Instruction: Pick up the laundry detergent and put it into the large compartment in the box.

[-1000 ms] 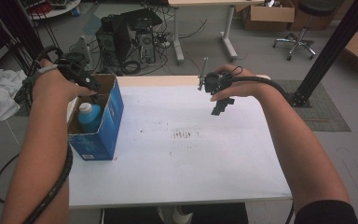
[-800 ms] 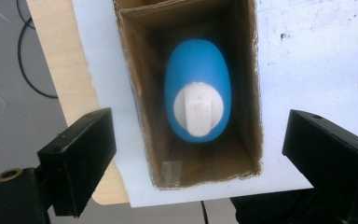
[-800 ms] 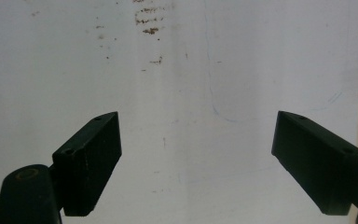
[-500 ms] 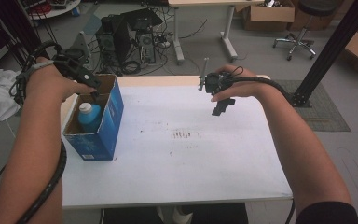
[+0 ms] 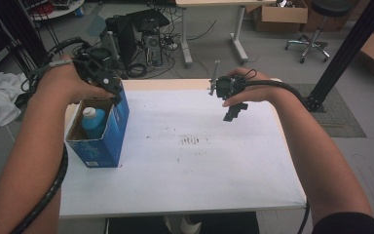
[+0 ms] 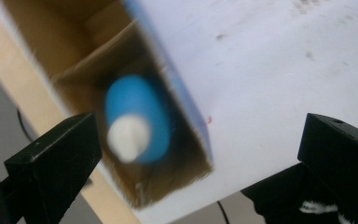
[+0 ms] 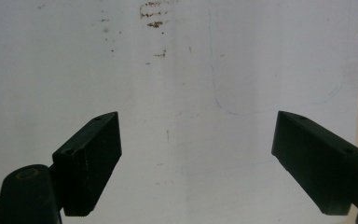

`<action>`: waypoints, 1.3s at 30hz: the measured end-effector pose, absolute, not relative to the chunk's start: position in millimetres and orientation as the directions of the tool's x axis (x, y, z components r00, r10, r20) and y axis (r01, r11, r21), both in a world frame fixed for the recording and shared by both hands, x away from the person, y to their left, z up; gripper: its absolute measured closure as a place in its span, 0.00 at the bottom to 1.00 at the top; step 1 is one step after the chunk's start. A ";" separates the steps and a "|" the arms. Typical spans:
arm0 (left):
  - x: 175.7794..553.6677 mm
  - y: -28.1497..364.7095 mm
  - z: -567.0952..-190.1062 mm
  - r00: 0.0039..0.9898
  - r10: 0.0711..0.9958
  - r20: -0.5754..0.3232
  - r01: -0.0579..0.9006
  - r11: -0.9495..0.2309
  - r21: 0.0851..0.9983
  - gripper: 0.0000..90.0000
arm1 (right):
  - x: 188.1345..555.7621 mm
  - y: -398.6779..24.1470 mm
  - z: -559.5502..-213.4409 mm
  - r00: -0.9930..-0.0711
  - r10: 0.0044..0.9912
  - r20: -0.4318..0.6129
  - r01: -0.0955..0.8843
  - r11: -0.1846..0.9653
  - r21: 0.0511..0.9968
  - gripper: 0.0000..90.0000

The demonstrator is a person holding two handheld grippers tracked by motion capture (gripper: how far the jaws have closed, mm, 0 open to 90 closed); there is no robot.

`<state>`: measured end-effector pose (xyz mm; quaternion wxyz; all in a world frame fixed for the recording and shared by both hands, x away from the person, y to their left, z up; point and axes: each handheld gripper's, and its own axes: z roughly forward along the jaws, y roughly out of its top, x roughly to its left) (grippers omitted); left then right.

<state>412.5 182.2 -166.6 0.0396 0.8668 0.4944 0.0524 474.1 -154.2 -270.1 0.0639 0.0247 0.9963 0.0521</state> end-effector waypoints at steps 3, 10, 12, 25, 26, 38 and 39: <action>410.4 164.7 -167.4 0.628 0.777 0.045 0.769 -0.629 0.119 0.00 | 473.1 -154.7 -268.7 -0.991 0.054 -0.125 0.041 0.994 0.104 0.17; 404.2 128.3 -169.0 0.825 0.564 0.049 0.555 -0.823 0.121 0.00 | 472.6 -158.3 -266.4 -0.991 0.053 -0.121 0.041 0.994 0.102 0.17; 402.3 118.8 -170.0 0.864 0.501 0.052 0.493 -0.862 0.114 0.00 | 472.3 -159.2 -266.1 -0.991 0.055 -0.120 0.043 0.994 0.098 0.17; 392.2 86.4 -187.7 0.984 0.153 0.096 0.145 -0.986 0.086 0.00 | 464.8 -164.1 -262.3 -0.991 0.054 -0.123 0.045 0.996 0.077 0.17; 392.1 85.2 -190.4 0.986 0.142 0.091 0.134 -0.987 0.083 0.00 | 464.4 -164.1 -262.4 -0.991 0.053 -0.124 0.044 0.996 0.075 0.17; 389.2 72.3 -214.0 0.997 0.051 0.050 0.050 -0.998 0.034 0.00 | 461.3 -160.5 -265.1 -0.992 0.032 -0.124 0.024 0.997 0.067 0.17; 389.0 71.8 -214.1 0.998 0.049 0.047 0.047 -0.998 0.034 0.00 | 461.7 -160.3 -265.0 -0.992 0.031 -0.126 0.022 0.998 0.067 0.17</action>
